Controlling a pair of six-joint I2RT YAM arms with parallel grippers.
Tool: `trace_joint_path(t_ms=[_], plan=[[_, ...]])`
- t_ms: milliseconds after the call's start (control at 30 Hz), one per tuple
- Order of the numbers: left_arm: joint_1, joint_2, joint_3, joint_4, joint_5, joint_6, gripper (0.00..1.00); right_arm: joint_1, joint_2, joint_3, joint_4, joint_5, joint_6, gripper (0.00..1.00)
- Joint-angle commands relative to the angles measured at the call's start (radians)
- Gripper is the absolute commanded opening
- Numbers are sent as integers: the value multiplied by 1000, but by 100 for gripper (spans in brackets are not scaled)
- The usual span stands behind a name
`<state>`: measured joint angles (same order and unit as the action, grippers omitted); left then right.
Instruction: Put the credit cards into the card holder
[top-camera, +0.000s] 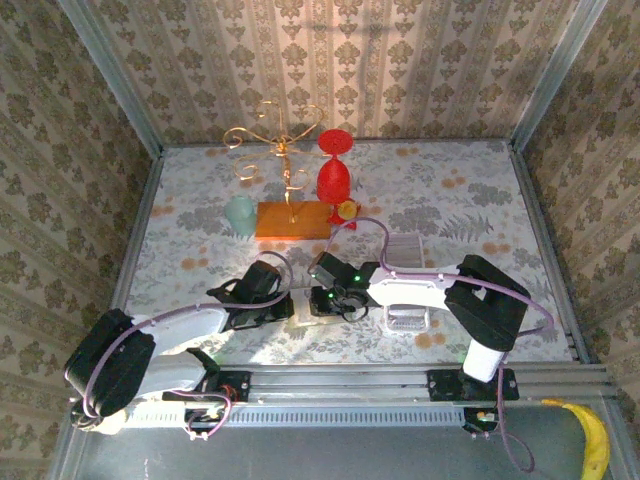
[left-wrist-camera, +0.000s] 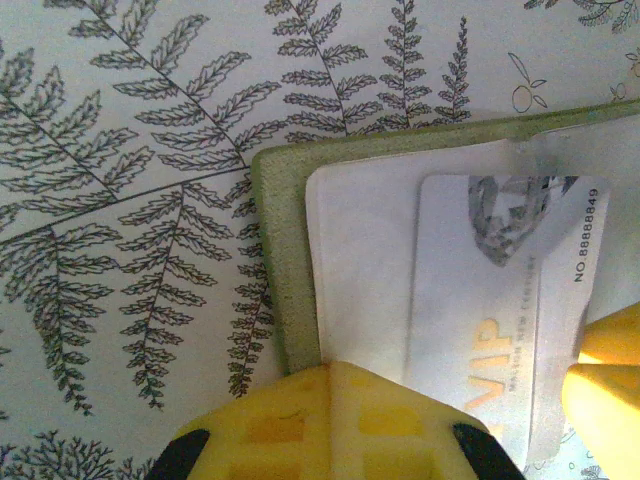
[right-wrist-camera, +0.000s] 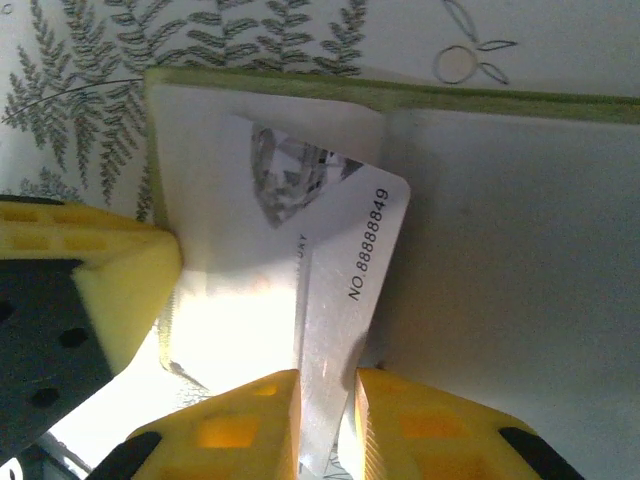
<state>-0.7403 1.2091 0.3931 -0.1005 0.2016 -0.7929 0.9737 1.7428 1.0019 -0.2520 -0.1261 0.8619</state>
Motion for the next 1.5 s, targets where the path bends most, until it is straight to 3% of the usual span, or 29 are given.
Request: trace_joint_path(t_ms=[0, 467, 1000, 1467], plan=[[-16, 17, -30, 8, -4, -23, 0, 13, 23, 35, -30, 29, -15, 21], [-21, -15, -44, 13, -4, -32, 0, 31, 59, 82, -45, 51, -21, 21], [-21, -39, -54, 8, -11, -39, 0, 45, -117, -44, -162, 188, 20, 39], [-21, -49, -54, 7, -7, -43, 0, 70, -11, -6, -209, 240, 25, 45]])
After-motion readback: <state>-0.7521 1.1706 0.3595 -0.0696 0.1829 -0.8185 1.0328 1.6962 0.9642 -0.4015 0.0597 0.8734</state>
